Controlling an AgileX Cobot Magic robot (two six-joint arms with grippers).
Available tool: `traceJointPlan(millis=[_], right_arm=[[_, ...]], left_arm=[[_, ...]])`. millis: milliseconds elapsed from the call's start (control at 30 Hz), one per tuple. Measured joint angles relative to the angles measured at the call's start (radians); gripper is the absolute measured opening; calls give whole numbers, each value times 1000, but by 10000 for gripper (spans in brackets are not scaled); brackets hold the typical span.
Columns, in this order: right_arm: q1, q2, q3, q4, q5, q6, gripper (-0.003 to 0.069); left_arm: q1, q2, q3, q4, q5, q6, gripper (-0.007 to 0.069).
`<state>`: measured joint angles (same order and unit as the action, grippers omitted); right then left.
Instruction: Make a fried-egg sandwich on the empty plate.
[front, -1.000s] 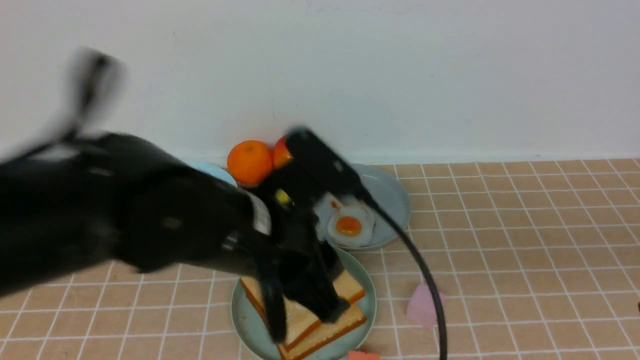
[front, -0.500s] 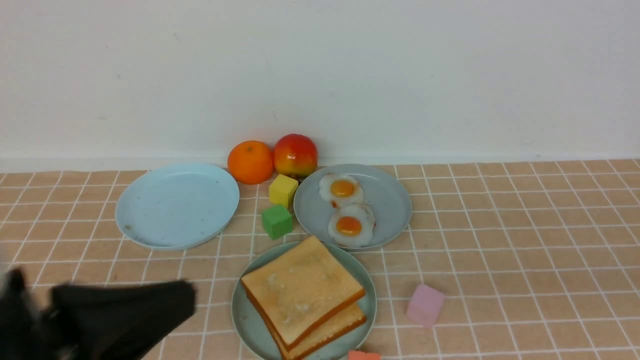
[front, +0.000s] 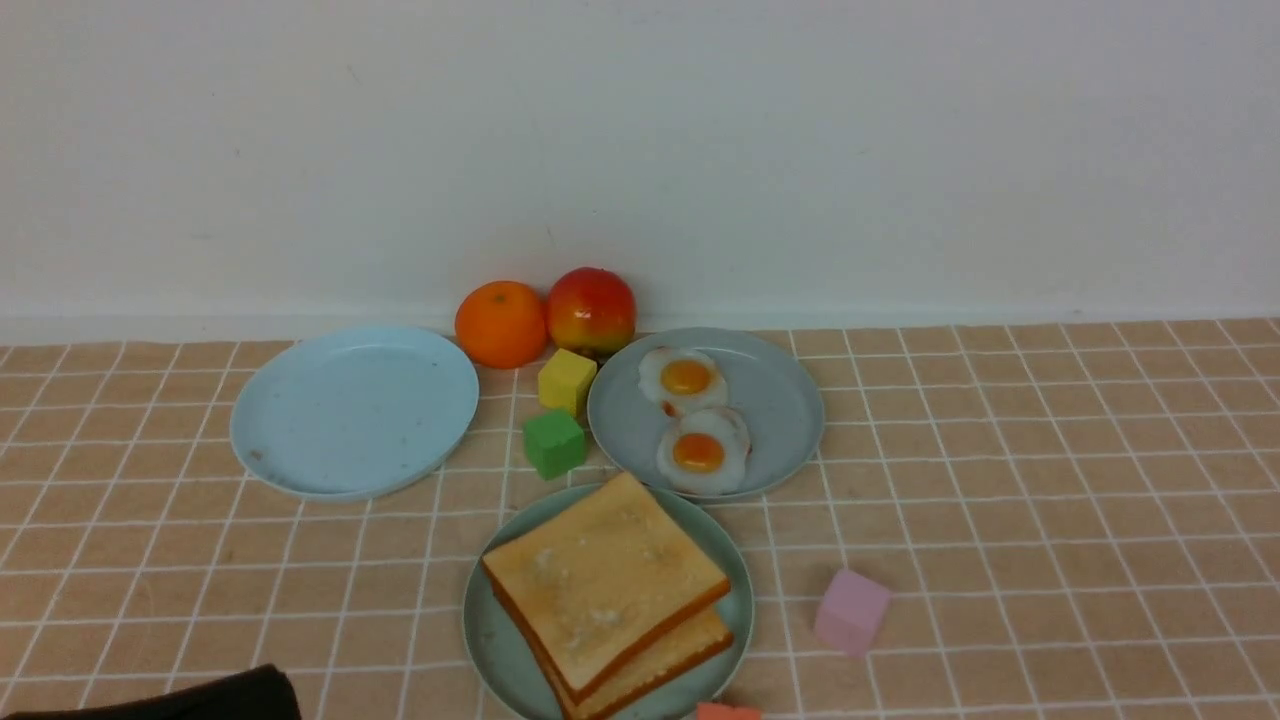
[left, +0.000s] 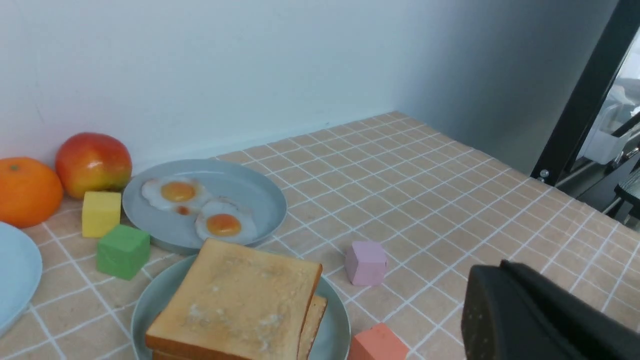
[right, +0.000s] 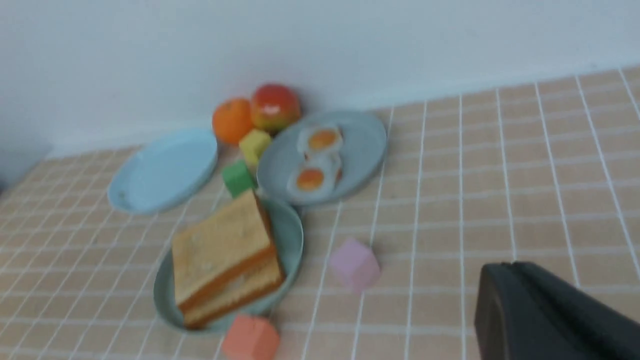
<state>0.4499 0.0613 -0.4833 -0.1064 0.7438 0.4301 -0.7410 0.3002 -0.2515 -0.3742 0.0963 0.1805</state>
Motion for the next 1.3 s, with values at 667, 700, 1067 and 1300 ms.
traceJointPlan(millis=[667, 700, 1067, 1300], right_arm=[[-25, 0, 388, -61, -447, 18, 4], [-57, 0, 388, -64, -442, 18, -4], [-329, -70, 505, -35, -433, -124, -15], [-351, -71, 508, -25, -408, -211, -15]], left_arm=[[0, 0, 0, -1, 6, 0, -13], [0, 0, 0, -1, 6, 0, -13], [0, 0, 0, -1, 6, 0, -13], [0, 0, 0, -1, 8, 0, -13]])
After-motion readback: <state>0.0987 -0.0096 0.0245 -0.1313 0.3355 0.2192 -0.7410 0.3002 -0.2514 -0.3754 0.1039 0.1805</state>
